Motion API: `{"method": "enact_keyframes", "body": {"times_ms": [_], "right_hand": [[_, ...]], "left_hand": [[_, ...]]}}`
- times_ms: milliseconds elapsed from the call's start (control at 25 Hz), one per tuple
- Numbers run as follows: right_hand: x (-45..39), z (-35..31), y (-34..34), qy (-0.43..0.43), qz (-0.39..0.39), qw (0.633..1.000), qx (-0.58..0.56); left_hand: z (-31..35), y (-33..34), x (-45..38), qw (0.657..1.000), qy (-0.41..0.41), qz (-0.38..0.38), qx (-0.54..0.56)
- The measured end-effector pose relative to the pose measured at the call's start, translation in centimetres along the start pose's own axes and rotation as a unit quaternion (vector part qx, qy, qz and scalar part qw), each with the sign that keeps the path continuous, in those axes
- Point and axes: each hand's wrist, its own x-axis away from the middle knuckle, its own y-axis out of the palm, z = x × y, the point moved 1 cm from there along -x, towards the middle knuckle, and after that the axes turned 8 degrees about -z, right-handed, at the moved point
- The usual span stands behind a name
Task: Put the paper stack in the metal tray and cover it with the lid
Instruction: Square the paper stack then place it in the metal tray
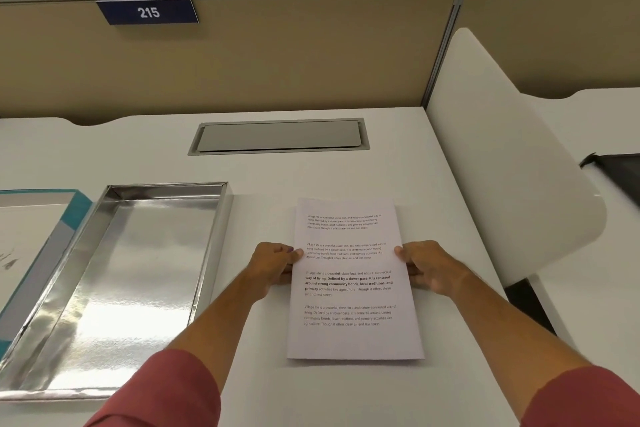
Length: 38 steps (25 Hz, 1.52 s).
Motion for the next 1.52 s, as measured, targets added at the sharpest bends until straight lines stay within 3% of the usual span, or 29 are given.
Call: {"method": "enact_keyframes", "body": {"times_ms": [320, 680, 1000, 1200, 1520], "right_hand": [[2.0, -3.3, 1.0, -0.146, 0.027, 0.987, 0.058], [7.1, -8.2, 1.8, -0.364, 0.027, 0.928, 0.074], [7.6, -7.8, 1.2, -0.388, 0.023, 0.913, 0.126], [7.4, -7.8, 1.1, -0.402, 0.047, 0.904, 0.138], [7.1, -7.9, 0.6, -0.386, 0.024, 0.911, 0.142]], "left_hand": [[3.7, 0.2, 2.2, 0.988, 0.135, 0.048, -0.055], [9.1, -0.1, 6.7, 0.94, 0.303, 0.098, -0.122], [9.7, 0.5, 7.6, 0.909, 0.33, 0.125, -0.219], [9.9, 0.5, 7.7, 0.902, 0.333, 0.143, -0.235], [10.5, 0.2, 8.0, 0.903, 0.332, 0.134, -0.237]]}}
